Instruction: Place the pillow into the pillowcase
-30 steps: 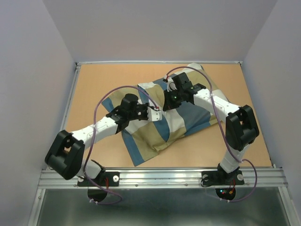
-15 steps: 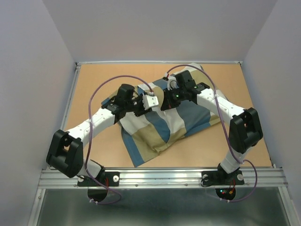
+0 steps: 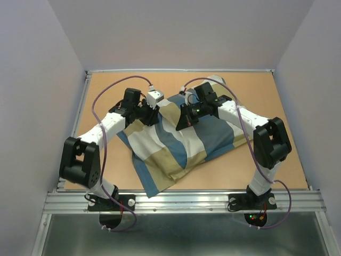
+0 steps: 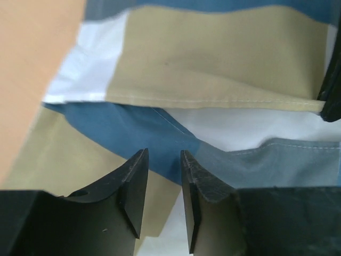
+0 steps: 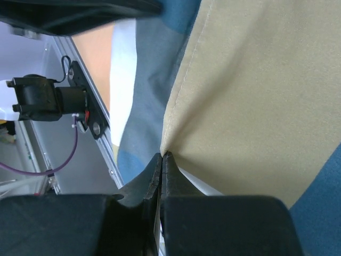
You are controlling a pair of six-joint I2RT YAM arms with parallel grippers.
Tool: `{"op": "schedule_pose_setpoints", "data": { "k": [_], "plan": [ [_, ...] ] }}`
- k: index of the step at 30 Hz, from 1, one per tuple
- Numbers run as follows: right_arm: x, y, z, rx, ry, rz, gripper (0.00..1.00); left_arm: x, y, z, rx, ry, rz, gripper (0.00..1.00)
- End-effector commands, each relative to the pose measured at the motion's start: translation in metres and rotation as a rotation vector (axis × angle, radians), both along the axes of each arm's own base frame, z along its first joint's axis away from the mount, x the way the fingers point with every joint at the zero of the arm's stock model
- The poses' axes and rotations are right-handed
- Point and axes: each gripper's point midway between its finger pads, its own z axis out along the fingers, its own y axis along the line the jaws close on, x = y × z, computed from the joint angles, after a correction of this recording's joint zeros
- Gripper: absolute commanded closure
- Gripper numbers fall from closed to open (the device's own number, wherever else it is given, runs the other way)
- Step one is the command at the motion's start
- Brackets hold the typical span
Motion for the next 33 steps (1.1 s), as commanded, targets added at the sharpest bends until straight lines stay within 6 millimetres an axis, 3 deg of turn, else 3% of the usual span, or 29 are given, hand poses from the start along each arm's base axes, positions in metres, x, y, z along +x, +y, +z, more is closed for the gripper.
{"op": "schedule_pose_setpoints", "data": {
  "k": [1, 4, 5, 6, 7, 8, 9, 10, 11, 13, 14, 15, 16, 17, 18, 19, 20, 21, 22, 23, 24, 25, 26, 27, 28, 29, 30, 33],
  "plan": [
    [-0.012, 0.010, -0.008, 0.044, 0.048, 0.053, 1.00, -0.023, -0.008, -0.059, -0.028, 0.270, 0.033, 0.61],
    [-0.009, 0.012, -0.020, 0.030, 0.073, 0.043, 0.99, 0.004, -0.023, -0.079, -0.052, 0.299, 0.038, 0.63],
    [-0.006, 0.013, -0.022, 0.024, 0.072, 0.039, 1.00, 0.034, -0.031, -0.061, -0.068, 0.237, 0.044, 0.64],
    [0.002, 0.016, -0.018, 0.027, 0.050, 0.032, 1.00, 0.050, -0.032, -0.081, -0.041, 0.260, 0.060, 0.64],
    [0.011, 0.018, -0.027, 0.005, 0.040, 0.012, 1.00, 0.069, -0.032, -0.078, -0.032, 0.230, 0.069, 0.64],
    [0.025, 0.023, -0.020, 0.012, -0.002, -0.002, 0.99, 0.107, -0.036, -0.065, -0.038, 0.168, 0.093, 0.64],
    [0.035, 0.026, -0.020, 0.005, -0.026, -0.012, 0.99, 0.125, -0.036, -0.057, -0.046, 0.143, 0.107, 0.64],
    [0.051, 0.027, -0.027, -0.025, -0.061, -0.045, 0.99, 0.143, -0.032, -0.046, -0.059, 0.113, 0.123, 0.58],
    [0.067, 0.030, -0.039, -0.055, -0.064, -0.078, 0.99, 0.172, -0.025, -0.019, -0.092, 0.058, 0.146, 0.56],
    [0.113, 0.032, -0.025, -0.068, -0.156, -0.166, 1.00, 0.195, -0.010, 0.013, -0.118, -0.014, 0.173, 0.46],
    [0.130, 0.030, -0.038, -0.095, -0.152, -0.209, 1.00, 0.205, -0.004, 0.036, -0.130, -0.069, 0.180, 0.42],
    [0.145, 0.028, -0.036, -0.096, -0.156, -0.252, 0.99, 0.210, 0.016, 0.056, -0.137, -0.108, 0.213, 0.33],
    [0.169, 0.027, -0.008, -0.047, -0.208, -0.275, 0.94, 0.210, 0.025, 0.068, -0.145, -0.126, 0.221, 0.31],
    [0.177, 0.025, -0.005, -0.030, -0.202, -0.282, 0.86, 0.203, 0.035, 0.069, -0.143, -0.106, 0.223, 0.31],
    [0.183, 0.020, 0.006, -0.008, -0.208, -0.294, 0.57, 0.195, 0.050, 0.087, -0.137, -0.133, 0.223, 0.12],
    [0.186, 0.012, 0.019, 0.005, -0.227, -0.300, 0.40, 0.186, 0.059, 0.089, -0.119, -0.130, 0.225, 0.11],
    [0.187, -0.008, 0.036, 0.005, -0.267, -0.318, 0.22, 0.162, 0.072, 0.082, -0.066, -0.113, 0.200, 0.11],
    [0.183, -0.021, 0.046, -0.002, -0.293, -0.325, 0.16, 0.145, 0.073, 0.076, -0.060, -0.079, 0.200, 0.11],
    [0.182, -0.044, 0.050, -0.031, -0.297, -0.351, 0.11, 0.134, 0.087, 0.068, -0.013, -0.084, 0.186, 0.10],
    [0.170, -0.061, 0.035, -0.087, -0.295, -0.332, 0.02, 0.105, 0.096, 0.052, 0.027, -0.041, 0.182, 0.09],
    [0.157, -0.078, 0.062, -0.097, -0.356, -0.338, 0.00, 0.092, 0.103, 0.041, 0.054, -0.016, 0.176, 0.09],
    [0.147, -0.104, 0.051, -0.192, -0.342, -0.367, 0.00, 0.081, 0.112, 0.030, 0.106, -0.014, 0.145, 0.09],
    [0.135, -0.119, 0.051, -0.248, -0.360, -0.373, 0.00, 0.054, 0.118, 0.009, 0.147, 0.064, 0.121, 0.09],
    [0.119, -0.138, 0.030, -0.339, -0.366, -0.336, 0.00, 0.043, 0.125, -0.002, 0.198, 0.087, 0.107, 0.09],
    [0.101, -0.165, 0.036, -0.426, -0.376, -0.362, 0.00, 0.034, 0.131, -0.012, 0.253, 0.091, 0.070, 0.09],
    [0.090, -0.179, 0.031, -0.475, -0.369, -0.357, 0.00, 0.018, 0.136, -0.027, 0.280, 0.125, 0.063, 0.09],
    [0.070, -0.196, 0.009, -0.545, -0.334, -0.315, 0.00, 0.013, 0.144, -0.034, 0.322, 0.129, 0.068, 0.09],
    [0.030, -0.252, -0.006, -0.702, -0.300, -0.316, 0.00, -0.002, 0.158, -0.057, 0.402, 0.131, 0.078, 0.08]
  ]
}}
